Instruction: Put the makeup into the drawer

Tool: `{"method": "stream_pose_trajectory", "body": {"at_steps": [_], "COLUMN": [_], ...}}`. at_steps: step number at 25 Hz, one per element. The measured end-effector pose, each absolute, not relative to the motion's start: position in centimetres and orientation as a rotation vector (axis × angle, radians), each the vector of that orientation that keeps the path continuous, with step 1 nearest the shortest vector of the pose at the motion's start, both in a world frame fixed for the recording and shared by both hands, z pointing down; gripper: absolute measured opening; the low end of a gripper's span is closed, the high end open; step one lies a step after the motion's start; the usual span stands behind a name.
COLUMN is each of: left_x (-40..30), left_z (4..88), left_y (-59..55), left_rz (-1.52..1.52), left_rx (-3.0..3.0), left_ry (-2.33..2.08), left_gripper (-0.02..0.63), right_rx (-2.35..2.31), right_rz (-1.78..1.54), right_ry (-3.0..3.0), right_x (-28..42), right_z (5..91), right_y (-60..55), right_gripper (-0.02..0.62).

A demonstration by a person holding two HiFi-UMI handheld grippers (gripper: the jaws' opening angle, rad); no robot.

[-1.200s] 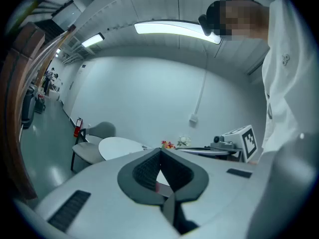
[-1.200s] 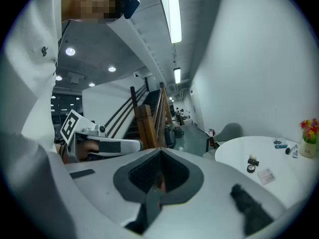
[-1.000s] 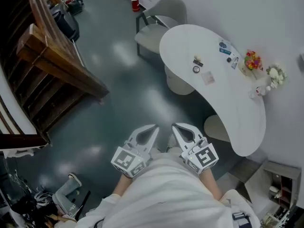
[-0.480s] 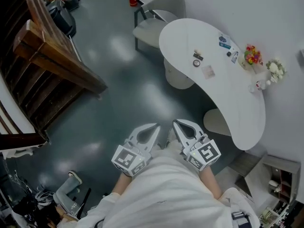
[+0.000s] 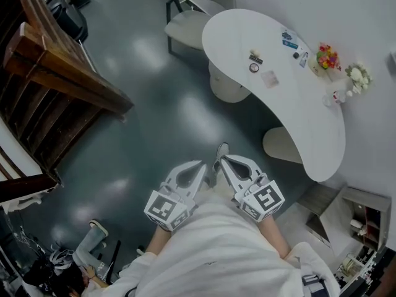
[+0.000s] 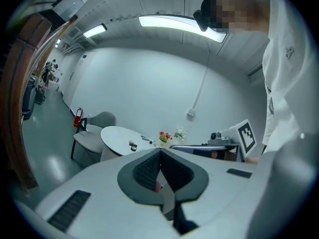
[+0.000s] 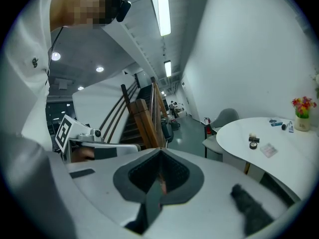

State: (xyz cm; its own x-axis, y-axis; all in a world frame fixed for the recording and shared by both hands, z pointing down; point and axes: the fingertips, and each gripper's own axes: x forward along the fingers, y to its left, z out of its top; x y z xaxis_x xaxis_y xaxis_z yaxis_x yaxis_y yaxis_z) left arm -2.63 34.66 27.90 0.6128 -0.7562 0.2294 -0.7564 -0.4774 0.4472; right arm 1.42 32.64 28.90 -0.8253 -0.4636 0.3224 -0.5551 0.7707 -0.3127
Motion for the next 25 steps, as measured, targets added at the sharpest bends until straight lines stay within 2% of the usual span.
{"method": "stream_pose_trajectory", "body": {"at_steps": [11, 25], "left_x": [-2.4, 0.7], "left_z": [27.6, 26.1], "left_y": [31.3, 19.2], "left_rz": [0.001, -0.066], "left_rx": [2.322, 2.324], "left_ry": [-1.246, -1.298], "left_gripper": [0.009, 0.009], "right_rx": [0.77, 0.705], "right_rz": [0.586, 0.491], "right_ry": [-2.732, -2.794], "right_x": [1.3, 3.8], "right_z": [29.8, 28.7], "right_y": [28.4, 16.3], "right_gripper": [0.012, 0.014]}}
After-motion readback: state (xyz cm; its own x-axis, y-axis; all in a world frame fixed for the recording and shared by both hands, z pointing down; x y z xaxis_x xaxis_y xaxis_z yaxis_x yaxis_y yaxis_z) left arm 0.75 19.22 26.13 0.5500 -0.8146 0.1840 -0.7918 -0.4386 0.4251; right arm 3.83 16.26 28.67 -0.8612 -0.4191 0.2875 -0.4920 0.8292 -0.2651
